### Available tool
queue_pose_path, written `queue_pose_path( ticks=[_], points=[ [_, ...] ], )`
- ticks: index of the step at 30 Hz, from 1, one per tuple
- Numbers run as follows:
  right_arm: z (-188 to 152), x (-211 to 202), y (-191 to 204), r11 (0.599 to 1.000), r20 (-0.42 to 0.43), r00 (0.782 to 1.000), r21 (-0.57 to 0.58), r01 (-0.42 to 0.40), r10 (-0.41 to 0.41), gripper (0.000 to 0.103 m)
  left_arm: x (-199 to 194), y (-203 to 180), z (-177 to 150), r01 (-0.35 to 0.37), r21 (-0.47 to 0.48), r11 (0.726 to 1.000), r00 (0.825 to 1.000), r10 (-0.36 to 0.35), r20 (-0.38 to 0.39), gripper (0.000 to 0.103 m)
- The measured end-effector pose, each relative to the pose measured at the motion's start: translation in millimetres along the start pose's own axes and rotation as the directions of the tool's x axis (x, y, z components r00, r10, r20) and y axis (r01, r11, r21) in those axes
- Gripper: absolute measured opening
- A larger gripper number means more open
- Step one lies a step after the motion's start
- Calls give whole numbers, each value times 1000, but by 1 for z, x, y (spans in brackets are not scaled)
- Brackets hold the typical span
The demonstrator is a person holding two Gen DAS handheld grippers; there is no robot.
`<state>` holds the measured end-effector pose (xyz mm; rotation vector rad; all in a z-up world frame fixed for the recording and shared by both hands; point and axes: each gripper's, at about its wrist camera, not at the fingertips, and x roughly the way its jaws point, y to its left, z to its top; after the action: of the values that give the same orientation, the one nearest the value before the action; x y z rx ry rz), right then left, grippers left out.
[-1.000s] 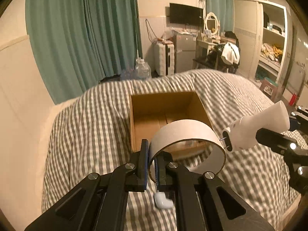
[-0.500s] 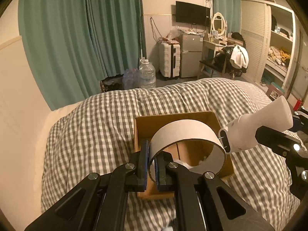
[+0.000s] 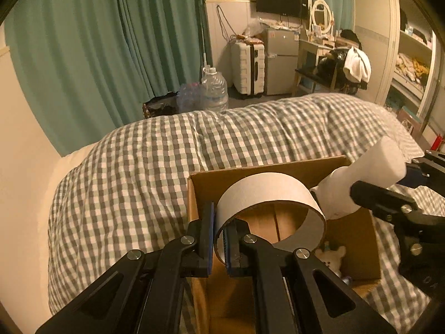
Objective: Organize objects
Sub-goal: 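Carry the bottle and tape roll into the box and release both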
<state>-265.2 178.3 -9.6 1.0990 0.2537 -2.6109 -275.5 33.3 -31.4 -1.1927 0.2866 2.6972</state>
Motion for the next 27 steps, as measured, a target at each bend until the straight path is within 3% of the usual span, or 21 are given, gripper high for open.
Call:
queue_pose_path(
  ticks=[12,23,27],
  points=[
    [-13,65,-25,1000,-97,995,-3,-4,4,32,48,-27,3,-14,74,997,999,17,-40,6],
    [-25,72,-30,998,-111,993,32,-46,50,32,64,-32,-2,-14,67,998,995,20,-97,6],
    [-25,64,-29,998,-97,994,47,-45,49,33,61,-33,-5,23,50,998,993,-18,-115,11]
  ],
)
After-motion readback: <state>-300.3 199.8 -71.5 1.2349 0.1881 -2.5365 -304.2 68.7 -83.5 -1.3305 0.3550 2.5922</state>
